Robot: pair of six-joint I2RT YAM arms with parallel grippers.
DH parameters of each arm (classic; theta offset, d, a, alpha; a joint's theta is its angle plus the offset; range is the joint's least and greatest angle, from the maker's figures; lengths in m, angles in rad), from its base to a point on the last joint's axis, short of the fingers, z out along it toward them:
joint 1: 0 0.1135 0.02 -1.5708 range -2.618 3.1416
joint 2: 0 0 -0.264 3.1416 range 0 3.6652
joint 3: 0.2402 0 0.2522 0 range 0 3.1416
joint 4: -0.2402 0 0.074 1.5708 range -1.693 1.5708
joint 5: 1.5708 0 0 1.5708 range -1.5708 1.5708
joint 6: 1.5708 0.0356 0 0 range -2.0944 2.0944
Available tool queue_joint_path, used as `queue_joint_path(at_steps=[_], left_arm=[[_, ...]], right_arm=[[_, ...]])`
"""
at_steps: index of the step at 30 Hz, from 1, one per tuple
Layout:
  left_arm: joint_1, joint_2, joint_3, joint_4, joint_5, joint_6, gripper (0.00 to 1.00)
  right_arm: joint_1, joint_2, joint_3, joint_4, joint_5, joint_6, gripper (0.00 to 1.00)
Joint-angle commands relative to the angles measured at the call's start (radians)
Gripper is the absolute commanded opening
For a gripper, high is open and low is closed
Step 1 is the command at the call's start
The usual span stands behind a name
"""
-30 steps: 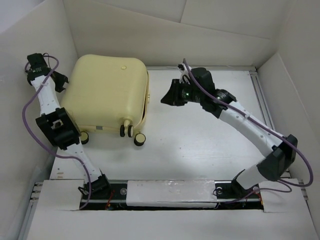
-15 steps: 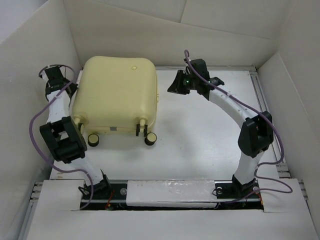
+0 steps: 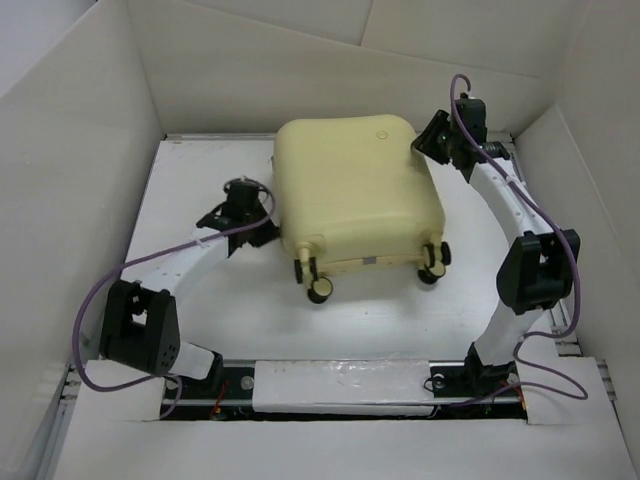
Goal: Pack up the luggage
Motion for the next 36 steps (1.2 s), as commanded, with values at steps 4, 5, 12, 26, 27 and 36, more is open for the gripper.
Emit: queue_joint_path(at_steps=[4, 5, 12, 26, 27, 36], left_arm=[[-0.229, -0.198, -0.020, -0.184, 0.096, -0.193, 0.00], [-0.229, -0.237, -0.020, -0.204, 0.077, -0.193, 0.00], [-0.096, -0.238, 0.234, -0.287, -0.095, -0.020, 0.45], [0.138, 0.648, 1.162, -0.169, 0.183, 0.086, 0.50], [0.153, 0.699, 1.214, -0.181, 0.212, 0.086, 0.48], [0.185, 0.977, 1.377, 0.044, 0.442, 0.013, 0.50]], right_arm=[[-0.021, 0.046, -0.012, -0.131, 0.065, -0.009, 0.45], [-0.035, 0.057, 0.000, -0.131, 0.065, -0.009, 0.45], [-0.150, -0.018, 0.022, -0.062, -0.102, 0.002, 0.58], [-0.155, -0.570, -0.367, -0.168, 0.154, 0.085, 0.00], [-0.155, -0.660, -0.398, -0.177, 0.154, 0.085, 0.00], [0.081, -0.915, -0.610, -0.476, 0.176, 0.137, 0.00]])
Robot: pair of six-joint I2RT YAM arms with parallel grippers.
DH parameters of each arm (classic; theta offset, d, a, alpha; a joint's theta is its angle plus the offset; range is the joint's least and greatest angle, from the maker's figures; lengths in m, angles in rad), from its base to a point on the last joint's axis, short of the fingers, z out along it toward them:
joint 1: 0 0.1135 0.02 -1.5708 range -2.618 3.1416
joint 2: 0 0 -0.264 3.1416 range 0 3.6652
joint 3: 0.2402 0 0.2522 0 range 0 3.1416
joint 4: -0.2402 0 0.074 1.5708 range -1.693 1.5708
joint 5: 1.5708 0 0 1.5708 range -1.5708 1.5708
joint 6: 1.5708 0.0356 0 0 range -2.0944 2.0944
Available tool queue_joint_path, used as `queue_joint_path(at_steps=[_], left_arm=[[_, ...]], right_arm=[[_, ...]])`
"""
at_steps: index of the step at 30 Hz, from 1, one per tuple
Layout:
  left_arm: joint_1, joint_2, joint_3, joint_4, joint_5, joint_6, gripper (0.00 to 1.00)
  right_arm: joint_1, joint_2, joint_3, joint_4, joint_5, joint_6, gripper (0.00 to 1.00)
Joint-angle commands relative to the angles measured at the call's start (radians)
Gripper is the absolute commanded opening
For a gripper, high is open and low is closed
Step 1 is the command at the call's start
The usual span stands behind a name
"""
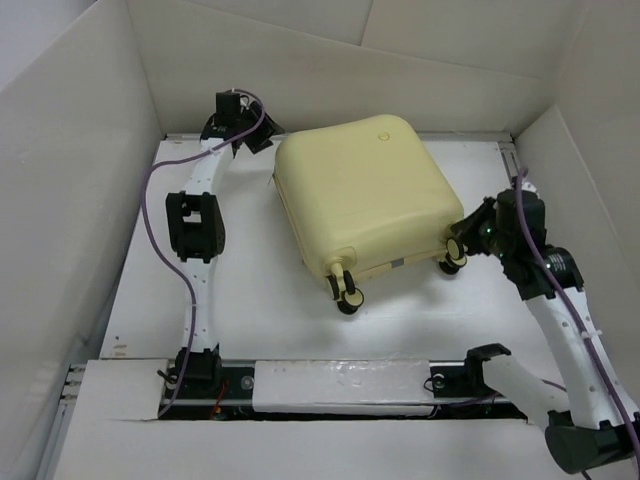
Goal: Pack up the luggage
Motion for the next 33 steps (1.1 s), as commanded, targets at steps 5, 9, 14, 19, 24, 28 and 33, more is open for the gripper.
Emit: queue_joint_path(at_steps=[5, 9, 14, 19, 24, 28, 33], left_arm=[[-0.001, 0.056, 0.068, 0.236, 0.268, -0.055, 0.50], [-0.012, 0.059, 0.020, 0.245, 0.313, -0.005, 0.50], [-0.070, -0.074, -0.180, 0.245, 0.298, 0.072, 0.44], [-0.133, -0.298, -0.543, 0.276, 0.229, 0.094, 0.35], [-0.144, -0.551, -1.000, 0.319, 0.186, 0.055, 0.29], [-0.196, -0.815, -1.241, 0.298, 0.142, 0.043, 0.27], [-0.329, -1.045, -1.450, 0.275, 0.085, -0.009, 0.27]], right_arm=[[0.111, 0.006, -0.181, -0.164, 0.013, 0.068, 0.00], [0.111, 0.141, -0.183, -0.043, 0.006, 0.041, 0.00], [0.087, 0.325, -0.071, 0.148, 0.072, -0.058, 0.00], [0.078, 0.528, 0.022, 0.420, -0.068, -0.154, 0.00], [0.119, 0.735, 0.237, 0.420, -0.226, -0.191, 0.00], [0.179, 0.859, 0.381, 0.396, -0.323, -0.233, 0.00], [0.231, 1.020, 0.623, 0.272, -0.365, -0.285, 0.00]])
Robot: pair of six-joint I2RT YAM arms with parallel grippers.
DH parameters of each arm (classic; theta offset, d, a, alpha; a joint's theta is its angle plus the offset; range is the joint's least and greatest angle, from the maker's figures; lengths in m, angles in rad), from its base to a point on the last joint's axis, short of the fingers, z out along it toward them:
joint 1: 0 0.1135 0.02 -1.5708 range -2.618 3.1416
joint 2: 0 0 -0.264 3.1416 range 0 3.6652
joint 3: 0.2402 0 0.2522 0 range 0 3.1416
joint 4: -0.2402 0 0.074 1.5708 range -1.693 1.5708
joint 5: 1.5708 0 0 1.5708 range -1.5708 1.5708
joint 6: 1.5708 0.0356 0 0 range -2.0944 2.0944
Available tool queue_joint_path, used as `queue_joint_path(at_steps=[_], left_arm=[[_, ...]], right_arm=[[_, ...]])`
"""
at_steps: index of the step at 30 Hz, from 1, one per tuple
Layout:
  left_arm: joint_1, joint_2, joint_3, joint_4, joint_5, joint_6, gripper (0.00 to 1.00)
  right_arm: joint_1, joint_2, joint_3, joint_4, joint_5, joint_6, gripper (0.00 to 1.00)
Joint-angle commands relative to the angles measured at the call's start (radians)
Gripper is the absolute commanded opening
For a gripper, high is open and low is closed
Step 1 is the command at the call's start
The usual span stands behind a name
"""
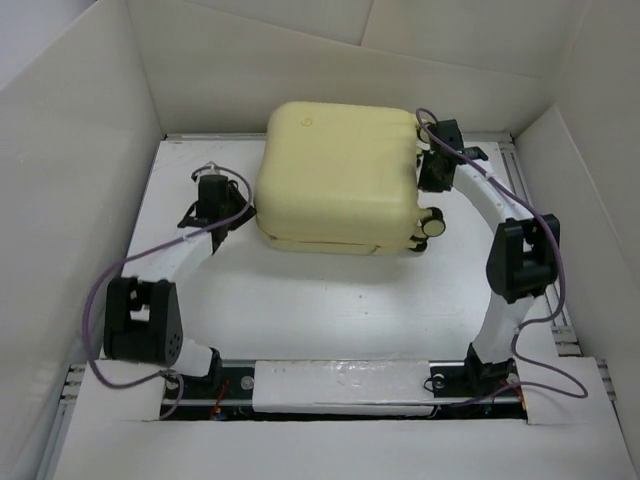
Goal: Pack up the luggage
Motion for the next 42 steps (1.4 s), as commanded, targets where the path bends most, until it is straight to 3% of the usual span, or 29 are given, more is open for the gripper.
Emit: queue_joint_path(at_steps=[1, 6, 9, 12, 15, 18, 20, 25, 28, 29, 31, 33, 34, 37, 40, 41, 42], left_arm=[[-0.312, -0.158, -0.106, -0.097, 0.364, -0.083, 0.27], [-0.542, -0.314, -0.115, -0.175, 0.277, -0.106, 0.33], [-0.630, -0.359, -0.005, -0.345, 0.151, -0.071, 0.33], [-0.639, -0.446, 0.111, -0.481, -0.044, -0.071, 0.36], [-0.615, -0.541, 0.258, -0.545, -0.260, -0.045, 0.55], [-0.509, -0.490, 0.422, -0.571, -0.360, 0.019, 0.69], [-0.418, -0.372, 0.492, -0.571, -0.343, 0.053, 0.74], [-0.132, -0.100, 0.615, -0.457, -0.004, 0.106, 0.85], [0.038, 0.075, 0.661, -0.398, 0.129, 0.075, 0.85], [0.070, 0.116, 0.685, -0.336, 0.258, 0.058, 0.85], [0.126, 0.227, 0.696, -0.295, 0.345, 0.000, 0.80], [0.126, 0.280, 0.741, -0.300, 0.379, 0.000, 0.75], [0.126, 0.296, 0.732, -0.311, 0.379, -0.009, 0.65], [0.126, 0.165, 0.628, -0.251, 0.324, -0.009, 0.54], [0.126, 0.024, 0.471, -0.239, 0.267, 0.030, 0.50], [0.126, -0.067, 0.433, -0.239, 0.267, 0.041, 0.49], [0.117, -0.110, 0.394, -0.239, 0.267, 0.050, 0.49]], right_arm=[[0.230, 0.077, 0.193, 0.168, -0.395, 0.073, 0.00], [0.239, 0.090, 0.376, 0.122, -0.397, 0.063, 0.07], [0.213, 0.074, 0.428, 0.097, -0.388, 0.053, 0.16], [0.177, 0.009, 0.439, 0.060, -0.375, 0.043, 0.31], [0.135, -0.099, 0.378, 0.060, -0.366, 0.033, 0.46], [0.106, -0.224, 0.243, 0.080, -0.366, 0.033, 0.53], [0.086, -0.321, 0.119, 0.092, -0.333, 0.043, 0.55], [0.030, -0.511, -0.148, 0.125, -0.302, 0.102, 0.61], [-0.007, -0.625, -0.300, 0.158, -0.337, 0.130, 0.64], [-0.033, -0.649, -0.340, 0.177, -0.364, 0.141, 0.64], [-0.055, -0.706, -0.450, 0.255, -0.507, 0.141, 0.56], [-0.070, -0.716, -0.496, 0.272, -0.606, 0.150, 0.38], [-0.081, -0.740, -0.524, 0.283, -0.621, 0.159, 0.25], [-0.081, -0.792, -0.591, 0.297, -0.630, 0.168, 0.11], [-0.051, -0.910, -0.689, 0.341, -0.567, 0.159, 0.16], [-0.035, -0.970, -0.719, 0.364, -0.544, 0.159, 0.28], [-0.023, -0.994, -0.745, 0.364, -0.518, 0.159, 0.32]])
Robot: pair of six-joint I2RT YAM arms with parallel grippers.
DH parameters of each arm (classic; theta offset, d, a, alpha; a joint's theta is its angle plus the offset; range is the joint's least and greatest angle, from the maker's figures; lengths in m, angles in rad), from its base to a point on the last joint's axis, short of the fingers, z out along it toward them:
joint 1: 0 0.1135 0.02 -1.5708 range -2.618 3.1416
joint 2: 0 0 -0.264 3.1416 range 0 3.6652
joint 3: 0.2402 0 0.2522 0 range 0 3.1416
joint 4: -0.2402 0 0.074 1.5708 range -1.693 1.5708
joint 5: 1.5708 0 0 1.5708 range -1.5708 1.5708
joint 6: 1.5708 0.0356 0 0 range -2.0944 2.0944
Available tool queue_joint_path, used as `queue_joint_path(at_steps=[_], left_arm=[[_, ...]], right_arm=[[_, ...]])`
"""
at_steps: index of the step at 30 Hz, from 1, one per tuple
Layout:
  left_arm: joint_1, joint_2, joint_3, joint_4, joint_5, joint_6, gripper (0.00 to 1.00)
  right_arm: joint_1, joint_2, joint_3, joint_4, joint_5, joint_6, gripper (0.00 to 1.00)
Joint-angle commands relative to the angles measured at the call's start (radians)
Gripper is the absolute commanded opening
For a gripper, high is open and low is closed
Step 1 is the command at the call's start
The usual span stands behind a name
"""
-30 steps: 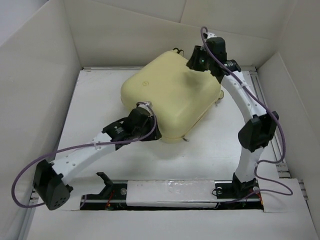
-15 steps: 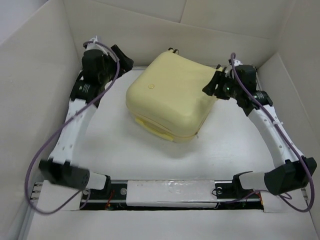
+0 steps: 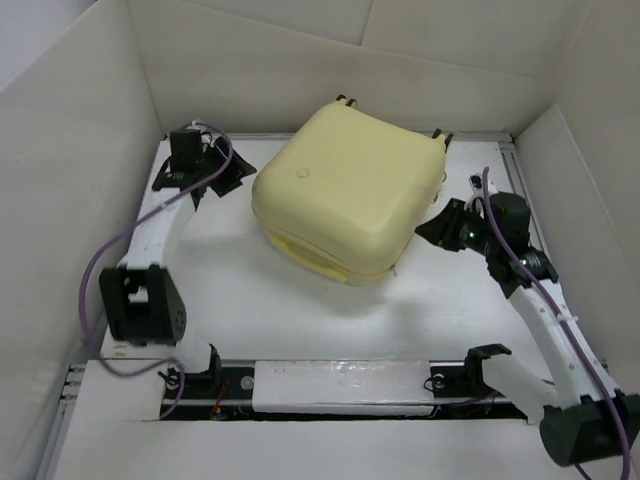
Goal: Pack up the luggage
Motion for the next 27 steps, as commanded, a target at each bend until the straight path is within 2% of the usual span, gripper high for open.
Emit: queue_joint_path(at_steps=[1, 3, 7, 11, 15, 17, 20, 25, 26, 27], left_arm=[[-0.008, -0.290, -0.124, 0.047, -0.013, 0.046, 0.48], [-0.029, -0.403, -0.203, 0.002, -0.042, 0.067, 0.48], [-0.040, -0.563, -0.466, -0.085, -0.056, 0.043, 0.43], [-0.040, -0.672, -0.687, -0.081, 0.091, -0.031, 0.39], [-0.040, -0.764, -0.859, 0.032, 0.215, -0.144, 0.39], [-0.040, -0.828, -0.877, 0.047, 0.207, -0.153, 0.43], [-0.040, -0.879, -0.877, 0.076, 0.142, -0.117, 0.45], [-0.056, -0.781, -0.778, 0.140, 0.070, -0.034, 0.43], [-0.105, -0.781, -0.742, 0.184, 0.000, -0.034, 0.43], [-0.277, -0.749, -0.698, 0.185, -0.095, -0.022, 0.43]], right_arm=[[0.056, -0.113, -0.066, 0.109, 0.049, 0.001, 0.33], [0.069, -0.136, -0.112, 0.060, 0.063, 0.001, 0.33], [0.106, -0.203, -0.204, 0.046, 0.040, 0.037, 0.30], [0.174, -0.307, -0.280, 0.055, 0.119, 0.073, 0.21], [0.243, -0.383, -0.347, 0.075, 0.162, 0.073, 0.19], [0.263, -0.394, -0.358, 0.066, 0.172, 0.073, 0.19], [0.300, -0.384, -0.373, 0.099, 0.213, 0.073, 0.27], [0.333, -0.361, -0.399, 0.132, 0.251, 0.096, 0.30], [0.349, -0.361, -0.419, 0.147, 0.267, 0.096, 0.30], [0.358, -0.375, -0.419, 0.161, 0.277, 0.105, 0.30]])
